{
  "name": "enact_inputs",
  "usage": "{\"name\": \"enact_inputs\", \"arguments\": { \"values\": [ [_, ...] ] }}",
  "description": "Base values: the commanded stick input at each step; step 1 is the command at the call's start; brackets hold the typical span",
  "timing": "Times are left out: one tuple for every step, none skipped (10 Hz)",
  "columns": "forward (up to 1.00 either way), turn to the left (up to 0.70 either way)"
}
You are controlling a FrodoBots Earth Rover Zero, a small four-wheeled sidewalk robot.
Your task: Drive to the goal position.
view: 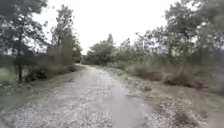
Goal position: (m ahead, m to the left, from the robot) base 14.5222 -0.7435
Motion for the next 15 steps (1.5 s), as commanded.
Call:
{"name": "enact_inputs", "arguments": {
  "values": [
    [0.44,0.0],
    [0.5,0.0],
    [0.5,0.0],
    [0.5,0.0],
    [0.5,0.0],
    [0.5,0.0],
    [0.5,0.0],
    [0.5,0.0],
    [0.5,0.0],
    [0.5,0.0],
    [0.5,0.0],
    [0.5,0.0],
    [0.5,0.0],
    [0.5,0.0],
    [0.5,0.0]
  ]
}}
